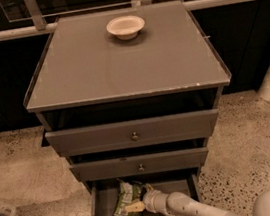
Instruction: Pick green jalapeno chip bag from bottom drawer and place on counter
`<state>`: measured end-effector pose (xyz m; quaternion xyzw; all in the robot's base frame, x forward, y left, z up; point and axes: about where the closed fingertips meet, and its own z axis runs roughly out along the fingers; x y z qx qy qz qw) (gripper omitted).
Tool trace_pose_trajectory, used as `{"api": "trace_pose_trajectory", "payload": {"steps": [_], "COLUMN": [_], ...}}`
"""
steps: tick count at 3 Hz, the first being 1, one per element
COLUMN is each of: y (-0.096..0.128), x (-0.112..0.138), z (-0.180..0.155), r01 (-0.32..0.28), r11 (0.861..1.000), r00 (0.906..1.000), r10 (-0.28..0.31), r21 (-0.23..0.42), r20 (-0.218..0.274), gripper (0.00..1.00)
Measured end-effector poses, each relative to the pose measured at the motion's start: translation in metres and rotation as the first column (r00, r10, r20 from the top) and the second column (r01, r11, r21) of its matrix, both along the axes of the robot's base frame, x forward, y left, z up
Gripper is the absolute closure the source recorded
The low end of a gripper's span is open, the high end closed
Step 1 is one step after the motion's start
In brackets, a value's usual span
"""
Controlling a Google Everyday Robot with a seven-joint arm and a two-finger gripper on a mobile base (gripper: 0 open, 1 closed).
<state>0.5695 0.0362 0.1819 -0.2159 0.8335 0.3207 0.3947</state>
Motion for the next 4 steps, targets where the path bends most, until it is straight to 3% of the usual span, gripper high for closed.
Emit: {"api": "trace_pose_trajectory", "payload": {"steps": [3, 4], "y": [0.033, 0.035], "x": [0.017, 0.017], "z": [-0.033, -0.033], "r01": [0.017, 0.016], "r11": [0.999, 0.999], "r00": [0.9998, 0.9998], "r10": [-0.017, -0.016], "r21": [-0.031, -0.032], "r20": [0.013, 0.014], "gripper": [0.00, 0.19]}}
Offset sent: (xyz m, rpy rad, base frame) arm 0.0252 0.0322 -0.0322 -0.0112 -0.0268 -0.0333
